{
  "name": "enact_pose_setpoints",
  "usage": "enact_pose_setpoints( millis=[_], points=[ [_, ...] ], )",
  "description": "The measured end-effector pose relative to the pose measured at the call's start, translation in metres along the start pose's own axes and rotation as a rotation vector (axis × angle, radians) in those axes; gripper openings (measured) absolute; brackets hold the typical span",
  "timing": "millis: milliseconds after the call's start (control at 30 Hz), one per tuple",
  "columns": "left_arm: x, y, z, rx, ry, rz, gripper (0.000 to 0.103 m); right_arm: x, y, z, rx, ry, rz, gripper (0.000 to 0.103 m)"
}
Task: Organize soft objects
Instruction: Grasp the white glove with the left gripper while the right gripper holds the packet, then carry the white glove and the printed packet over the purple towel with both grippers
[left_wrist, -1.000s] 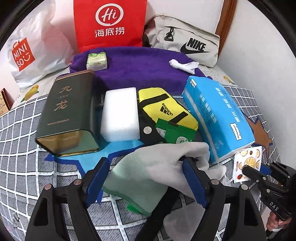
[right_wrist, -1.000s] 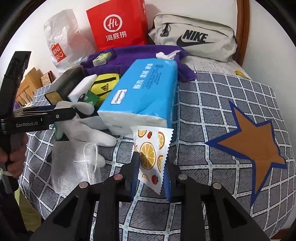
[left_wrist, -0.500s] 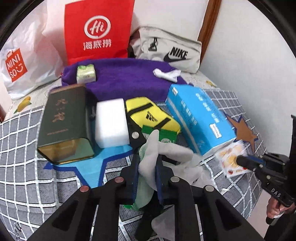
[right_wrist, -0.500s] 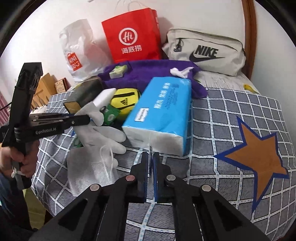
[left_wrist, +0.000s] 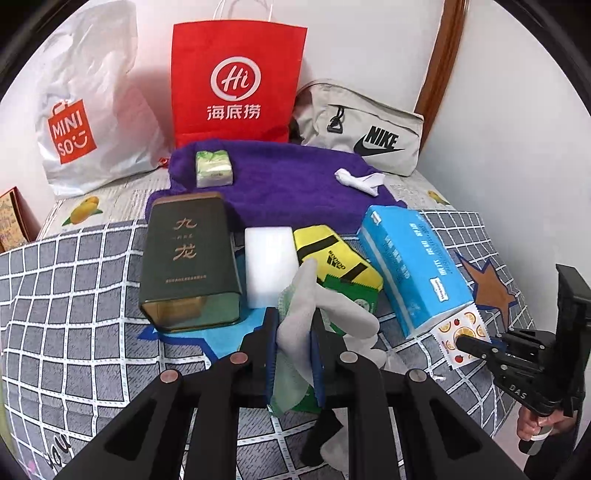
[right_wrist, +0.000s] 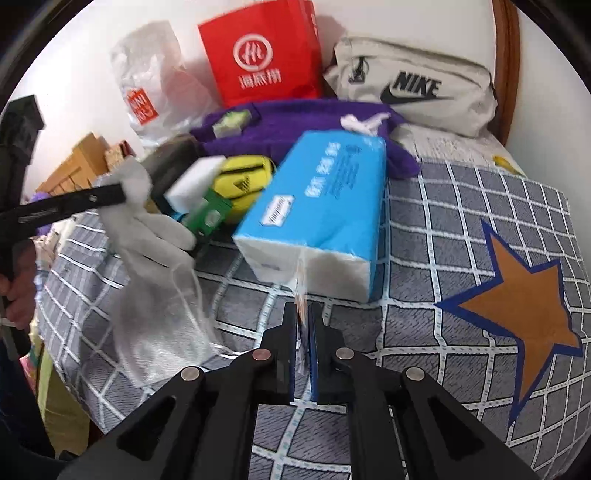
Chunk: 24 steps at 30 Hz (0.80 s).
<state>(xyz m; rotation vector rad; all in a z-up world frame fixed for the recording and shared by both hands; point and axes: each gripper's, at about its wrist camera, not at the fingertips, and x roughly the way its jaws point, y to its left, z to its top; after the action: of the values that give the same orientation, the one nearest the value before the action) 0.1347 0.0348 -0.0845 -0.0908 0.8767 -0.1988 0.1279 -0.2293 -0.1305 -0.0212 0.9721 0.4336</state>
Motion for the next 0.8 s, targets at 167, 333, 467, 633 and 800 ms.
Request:
enact_pose_setpoints(
  millis=[167,333,467,633,800],
  points=[
    [0.001,0.003,0.0,-0.018,-0.004,-0.008,0.015,0.001,0.002,0.0,-0.011,-0.013,0.029,0.004],
    [-0.006,0.006,0.009,-0.023,-0.018,-0.011,0.014,-0.017,0.012,0.008,-0.055,-0.055,0.023,0.004],
    [-0.015,0.009,0.02,-0.029,-0.045,-0.009,0.014,-0.029,0.015,0.02,-0.062,-0.088,0.034,0.004],
    [-0.022,0.011,0.033,-0.04,-0.063,-0.011,0.014,-0.04,0.019,0.039,-0.075,-0.118,0.037,0.004],
    [-0.025,0.015,0.043,-0.057,-0.079,-0.006,0.014,-0.042,0.016,0.062,-0.068,-0.134,0.035,0.004]
  ],
)
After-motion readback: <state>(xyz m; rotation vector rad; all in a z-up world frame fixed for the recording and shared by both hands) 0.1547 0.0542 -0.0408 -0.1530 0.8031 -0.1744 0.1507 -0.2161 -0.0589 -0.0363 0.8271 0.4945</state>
